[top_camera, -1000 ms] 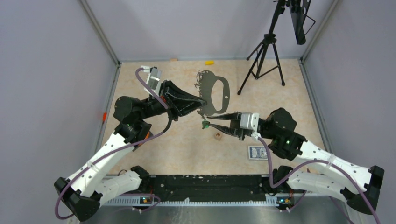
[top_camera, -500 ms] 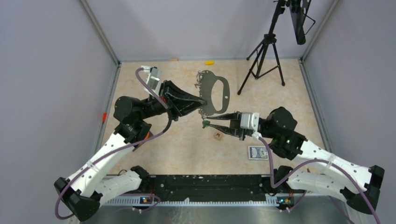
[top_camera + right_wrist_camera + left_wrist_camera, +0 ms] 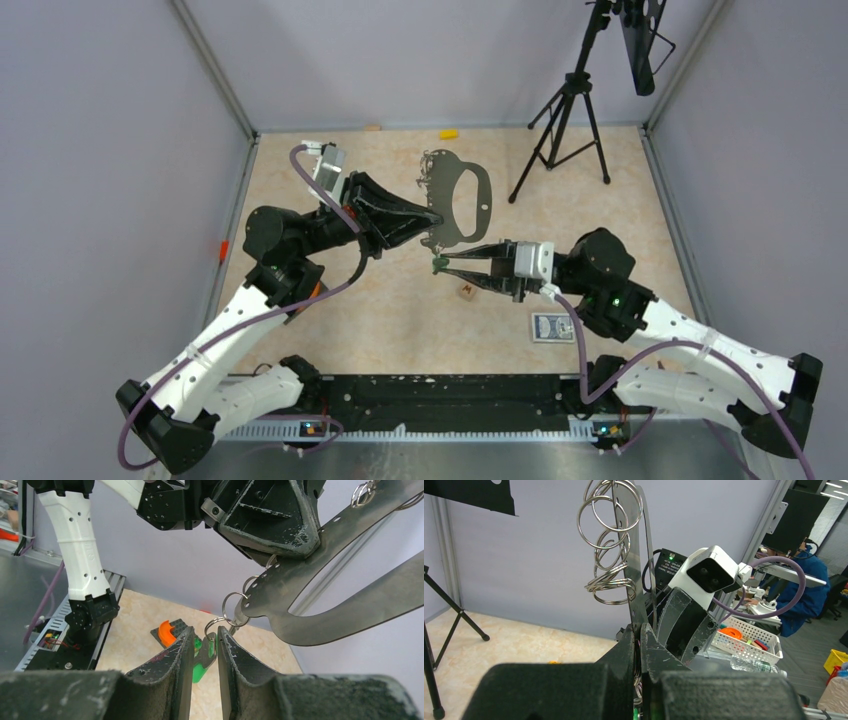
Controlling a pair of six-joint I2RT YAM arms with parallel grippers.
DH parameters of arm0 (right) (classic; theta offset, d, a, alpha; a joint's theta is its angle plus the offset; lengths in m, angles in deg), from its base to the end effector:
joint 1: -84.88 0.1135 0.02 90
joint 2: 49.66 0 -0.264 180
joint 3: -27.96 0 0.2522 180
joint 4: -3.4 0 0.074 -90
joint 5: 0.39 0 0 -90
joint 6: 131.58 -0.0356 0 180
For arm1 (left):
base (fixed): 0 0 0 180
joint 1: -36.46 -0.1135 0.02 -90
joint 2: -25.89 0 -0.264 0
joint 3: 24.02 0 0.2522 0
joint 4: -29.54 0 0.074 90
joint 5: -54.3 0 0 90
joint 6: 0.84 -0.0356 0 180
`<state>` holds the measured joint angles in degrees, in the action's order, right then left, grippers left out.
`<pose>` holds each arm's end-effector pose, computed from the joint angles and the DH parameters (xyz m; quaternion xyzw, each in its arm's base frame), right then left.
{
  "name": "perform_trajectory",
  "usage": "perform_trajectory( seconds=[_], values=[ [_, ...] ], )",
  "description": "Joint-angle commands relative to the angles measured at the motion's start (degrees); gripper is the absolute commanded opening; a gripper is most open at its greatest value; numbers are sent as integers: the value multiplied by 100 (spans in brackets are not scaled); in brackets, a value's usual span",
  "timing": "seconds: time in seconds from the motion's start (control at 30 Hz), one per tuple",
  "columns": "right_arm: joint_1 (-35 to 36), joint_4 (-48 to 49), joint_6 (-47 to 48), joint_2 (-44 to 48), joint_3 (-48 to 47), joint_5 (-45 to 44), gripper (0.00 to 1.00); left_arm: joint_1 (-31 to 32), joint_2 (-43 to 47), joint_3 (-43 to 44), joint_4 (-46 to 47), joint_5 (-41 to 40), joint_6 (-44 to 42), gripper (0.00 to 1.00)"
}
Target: Remove the keys from the keyring
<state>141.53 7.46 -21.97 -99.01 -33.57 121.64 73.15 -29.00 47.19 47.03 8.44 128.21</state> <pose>0.0912 0.1729 0.3961 -0.5298 0.3175 0.4012 0.6764 0.1399 -0.1351 0.4557 0.3224 0.4432 -0.6415 0.5367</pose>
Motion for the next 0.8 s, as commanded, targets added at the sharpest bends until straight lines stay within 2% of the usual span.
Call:
perform_trajectory(
  seconds=[0.0, 0.57, 0.77],
  values=[
    [75, 132, -98, -8, -294, 141, 23, -11, 93, 122, 286, -78, 4, 0],
    [67, 289, -134, -28, -255, 119, 24, 1, 80, 78, 286, -71, 30, 0],
    [67, 377, -168, -75, -259, 127, 21, -4, 75, 64, 294, -63, 37, 0]
  ],
)
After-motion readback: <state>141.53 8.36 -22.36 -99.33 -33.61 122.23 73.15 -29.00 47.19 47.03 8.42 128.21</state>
